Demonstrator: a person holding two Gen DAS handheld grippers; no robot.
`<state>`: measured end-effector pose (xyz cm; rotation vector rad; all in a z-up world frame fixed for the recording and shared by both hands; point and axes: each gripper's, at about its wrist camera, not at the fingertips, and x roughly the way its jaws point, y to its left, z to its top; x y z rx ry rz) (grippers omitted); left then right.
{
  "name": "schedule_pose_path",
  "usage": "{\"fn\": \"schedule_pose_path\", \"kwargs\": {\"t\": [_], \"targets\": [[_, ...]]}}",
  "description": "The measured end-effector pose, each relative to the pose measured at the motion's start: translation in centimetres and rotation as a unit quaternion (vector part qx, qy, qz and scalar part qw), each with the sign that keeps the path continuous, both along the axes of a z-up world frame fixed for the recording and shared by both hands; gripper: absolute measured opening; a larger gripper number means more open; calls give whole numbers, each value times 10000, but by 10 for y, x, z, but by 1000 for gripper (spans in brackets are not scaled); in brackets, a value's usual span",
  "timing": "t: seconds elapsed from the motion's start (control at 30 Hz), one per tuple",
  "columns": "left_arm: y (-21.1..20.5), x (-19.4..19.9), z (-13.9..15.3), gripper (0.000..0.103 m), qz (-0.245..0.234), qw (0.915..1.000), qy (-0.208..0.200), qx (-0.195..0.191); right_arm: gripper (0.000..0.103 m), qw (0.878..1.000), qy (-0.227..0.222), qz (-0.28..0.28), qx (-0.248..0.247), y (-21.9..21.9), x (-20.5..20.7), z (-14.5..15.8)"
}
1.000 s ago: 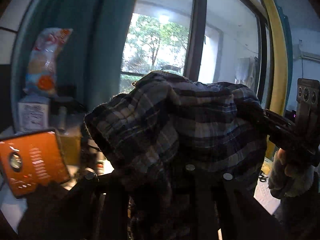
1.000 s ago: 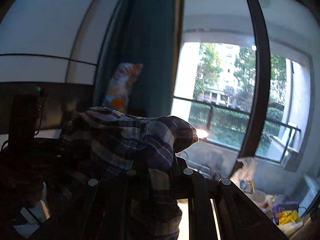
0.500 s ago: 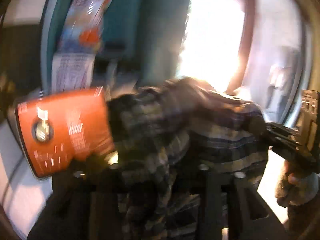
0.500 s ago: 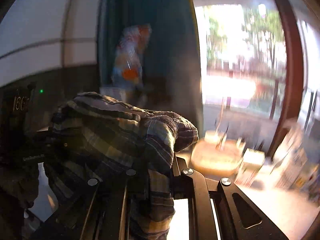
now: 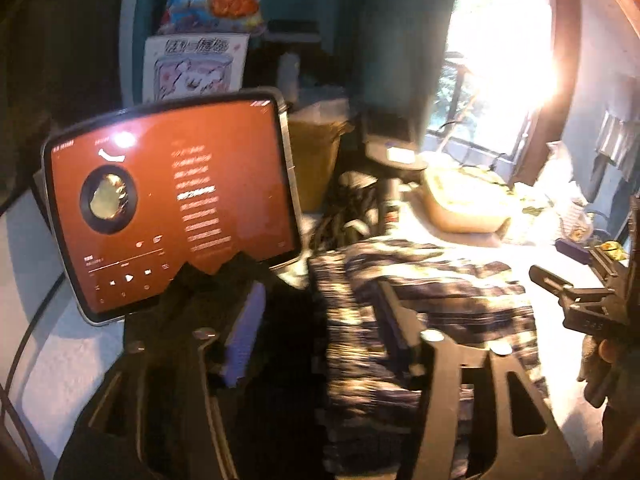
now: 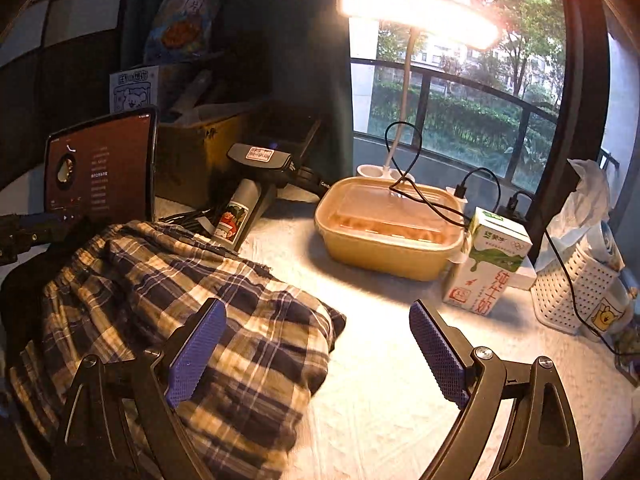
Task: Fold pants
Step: 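Lower the folded pants onto the table and open both grippers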
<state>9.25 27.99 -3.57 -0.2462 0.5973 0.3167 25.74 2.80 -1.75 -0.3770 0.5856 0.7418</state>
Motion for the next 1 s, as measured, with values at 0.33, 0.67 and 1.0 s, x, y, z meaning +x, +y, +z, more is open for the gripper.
{"fn": "schedule_pose_path", "kwargs": {"t": [0.33, 0.67, 1.0], "targets": [[-64, -5, 4, 63, -477, 9988, 36, -55, 94, 9999, 71, -18, 72, -38, -30, 13], [-129, -16, 6, 63, -956, 9954, 24, -49, 94, 9989, 69, -364, 298, -108, -67, 33], [-191, -41, 29, 63, -1403, 9885, -302, 483, 94, 9941, -233, -913, 528, -184, -106, 60]]}}
